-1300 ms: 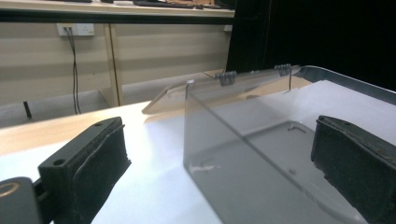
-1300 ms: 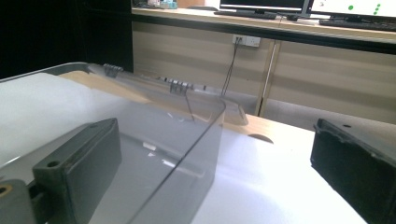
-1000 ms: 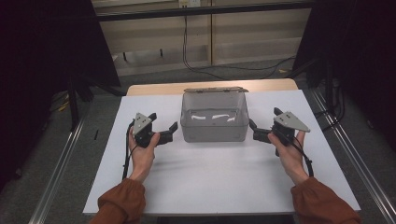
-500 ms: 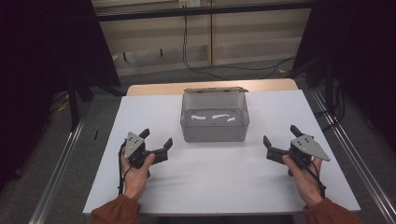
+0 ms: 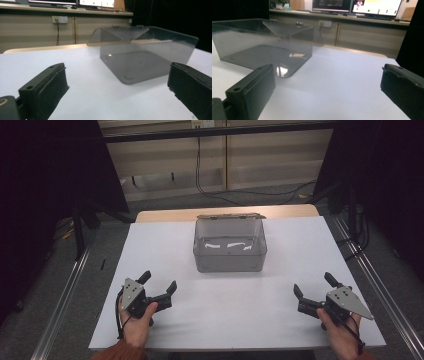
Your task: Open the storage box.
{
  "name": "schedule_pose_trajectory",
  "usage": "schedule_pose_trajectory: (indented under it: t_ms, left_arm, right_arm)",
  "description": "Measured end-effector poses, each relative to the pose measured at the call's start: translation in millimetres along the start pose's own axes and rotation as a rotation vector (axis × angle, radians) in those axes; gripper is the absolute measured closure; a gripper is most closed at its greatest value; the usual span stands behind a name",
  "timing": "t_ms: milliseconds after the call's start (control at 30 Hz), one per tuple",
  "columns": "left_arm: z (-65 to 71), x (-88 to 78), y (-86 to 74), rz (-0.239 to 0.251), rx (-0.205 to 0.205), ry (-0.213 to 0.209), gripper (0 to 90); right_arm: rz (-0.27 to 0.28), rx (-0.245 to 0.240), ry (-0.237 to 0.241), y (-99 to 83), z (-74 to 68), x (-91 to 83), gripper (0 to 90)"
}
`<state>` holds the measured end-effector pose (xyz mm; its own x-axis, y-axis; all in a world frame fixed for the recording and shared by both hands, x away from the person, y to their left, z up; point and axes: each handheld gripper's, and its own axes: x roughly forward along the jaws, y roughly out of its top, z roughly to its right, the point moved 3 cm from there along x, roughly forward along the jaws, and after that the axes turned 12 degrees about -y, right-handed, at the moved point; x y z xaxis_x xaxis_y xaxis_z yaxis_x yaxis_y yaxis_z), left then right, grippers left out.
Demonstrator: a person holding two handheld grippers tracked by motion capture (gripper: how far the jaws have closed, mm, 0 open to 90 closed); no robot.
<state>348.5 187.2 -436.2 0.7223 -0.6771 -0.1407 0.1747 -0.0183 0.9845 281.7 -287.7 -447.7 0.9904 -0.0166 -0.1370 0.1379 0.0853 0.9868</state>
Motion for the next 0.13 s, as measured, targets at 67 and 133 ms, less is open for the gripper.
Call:
schedule_pose_trajectory:
  t_ms: [67,133]
  left_arm:
    - [-0.7,2.7,-2.1,-0.02,-0.001,0.0,2.3]
    - [-1.5,4.4,-4.2,-0.043,-0.02,-0.009,2.4]
  right_arm:
    - [-0.011,0.0,-0.008,-1.2,-2.1,4.8,0.0]
    - [-0.012,0.006,0.001,-0.4,-4.2,6.4,0.0]
